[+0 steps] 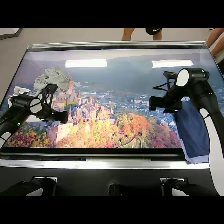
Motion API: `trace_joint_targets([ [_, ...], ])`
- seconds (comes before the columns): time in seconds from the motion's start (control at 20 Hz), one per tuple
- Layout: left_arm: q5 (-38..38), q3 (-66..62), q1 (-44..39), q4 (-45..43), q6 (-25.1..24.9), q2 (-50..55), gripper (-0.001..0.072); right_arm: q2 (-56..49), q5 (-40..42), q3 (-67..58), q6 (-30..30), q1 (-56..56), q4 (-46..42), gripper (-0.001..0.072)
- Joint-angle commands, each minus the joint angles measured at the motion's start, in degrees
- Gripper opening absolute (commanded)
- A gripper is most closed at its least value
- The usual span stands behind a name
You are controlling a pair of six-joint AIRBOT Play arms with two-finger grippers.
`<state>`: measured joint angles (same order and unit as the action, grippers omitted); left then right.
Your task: Fold the shirts.
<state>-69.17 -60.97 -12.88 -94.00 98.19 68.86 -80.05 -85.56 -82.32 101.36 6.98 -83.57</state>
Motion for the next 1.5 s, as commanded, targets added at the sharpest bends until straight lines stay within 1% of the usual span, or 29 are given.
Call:
trace_joint_targets([
  [0.0,0.02,0.02,-0.04,-0.02,-0.02,-0.04,0.0710,-0.04,0.00,0.02,0.02,0.04,0.00,0.0682],
  [0.7,0.22,0.02,-0.04,0.02,0.00,0.00,0.0710,-0.04,0.63,0.02,0.02,0.04,0.48,0.0675],
  [0.85,4.98,0.02,-0.07,1.51,0.00,0.63,0.0710,-0.04,0.52,0.02,0.02,0.04,0.37,0.0675],
  [1.05,5.16,0.07,-0.04,1.53,0.09,0.79,0.0710,-0.04,2.14,0.04,-0.07,0.04,-2.38,0.0674],
  [1.15,6.97,-0.61,0.04,2.05,3.45,0.79,0.0714,-0.04,4.17,0.04,-0.26,0.04,-2.40,0.0674],
  [1.2,8.68,-2.54,1.27,2.16,4.76,0.79,0.0718,-0.07,5.31,0.04,-0.26,0.04,-2.40,0.0675],
  [1.25,9.16,-5.53,3.56,2.45,7.39,0.79,0.0719,-0.04,6.58,0.04,-0.24,0.04,-2.40,0.0675],
  [1.3,9.25,-9.03,7.21,3.63,8.37,0.81,0.0719,-0.07,7.52,0.02,-0.24,0.04,-2.40,0.0675],
  [1.4,9.22,-14.56,19.08,8.83,8.37,0.79,0.0719,-0.07,8.00,0.04,-0.24,0.04,-2.38,0.0674],
  [1.45,9.05,-15.39,26.95,14.14,8.37,0.79,0.0719,-0.07,7.89,0.04,-0.22,0.04,-2.34,0.0674],
])
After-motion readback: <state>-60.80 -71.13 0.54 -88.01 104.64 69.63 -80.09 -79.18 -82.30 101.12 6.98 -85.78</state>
